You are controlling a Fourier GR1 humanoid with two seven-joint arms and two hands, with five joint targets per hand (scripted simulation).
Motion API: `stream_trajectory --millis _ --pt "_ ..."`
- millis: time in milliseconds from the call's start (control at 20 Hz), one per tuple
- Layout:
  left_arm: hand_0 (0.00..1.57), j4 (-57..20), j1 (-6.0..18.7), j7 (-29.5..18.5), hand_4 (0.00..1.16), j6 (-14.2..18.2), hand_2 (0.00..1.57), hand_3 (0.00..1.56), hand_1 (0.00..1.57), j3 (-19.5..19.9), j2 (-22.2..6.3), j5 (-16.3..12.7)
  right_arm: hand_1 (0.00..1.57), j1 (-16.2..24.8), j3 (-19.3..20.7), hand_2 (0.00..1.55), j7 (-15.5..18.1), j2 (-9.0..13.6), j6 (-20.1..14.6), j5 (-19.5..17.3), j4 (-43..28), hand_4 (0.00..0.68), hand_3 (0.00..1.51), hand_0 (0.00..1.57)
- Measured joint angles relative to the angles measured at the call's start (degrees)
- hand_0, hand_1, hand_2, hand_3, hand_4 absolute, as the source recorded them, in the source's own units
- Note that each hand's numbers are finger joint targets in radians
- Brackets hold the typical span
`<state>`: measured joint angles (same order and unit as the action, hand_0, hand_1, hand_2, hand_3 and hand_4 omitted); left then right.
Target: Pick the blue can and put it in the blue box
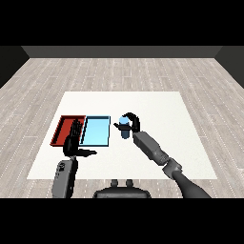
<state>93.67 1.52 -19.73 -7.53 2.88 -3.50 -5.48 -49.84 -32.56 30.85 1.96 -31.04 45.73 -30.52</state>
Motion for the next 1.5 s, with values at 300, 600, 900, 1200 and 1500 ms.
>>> stream_trajectory --millis 300,600,900,1200,1500 --pt "0.0 -1.9 2.3 3.9 0.0 0.9 0.0 0.0 0.0 -3.8 1.5 2.4 1.44 -0.4 -1.0 1.44 -2.9 3.6 -3.2 -4.9 -7.7 0.62 1.41 1.44" --pt "0.0 -3.6 2.8 5.7 0.0 3.7 0.0 0.0 0.0 -9.8 3.0 3.4 1.44 -0.4 -1.4 1.45 -7.6 6.5 -4.6 -10.0 -14.2 0.606 1.4 1.44" --pt "0.0 -4.9 4.4 6.8 0.0 4.1 0.0 0.0 0.0 -11.7 3.1 1.9 1.44 9.6 -3.7 1.45 -13.4 13.4 -7.0 -15.0 -31.2 0.606 1.4 1.44" --pt "0.0 -8.2 6.3 7.9 0.0 7.6 0.0 0.0 0.0 -16.1 3.4 0.1 1.46 16.0 -3.6 1.46 -18.1 17.6 -7.2 -19.9 -42.8 0.612 1.4 1.46" --pt "0.0 -12.1 9.0 7.9 0.0 11.4 0.0 0.0 0.0 -20.1 3.5 -1.7 1.49 18.4 -2.0 1.47 -22.8 16.0 -6.3 -26.4 -47.8 0.62 1.4 1.49"
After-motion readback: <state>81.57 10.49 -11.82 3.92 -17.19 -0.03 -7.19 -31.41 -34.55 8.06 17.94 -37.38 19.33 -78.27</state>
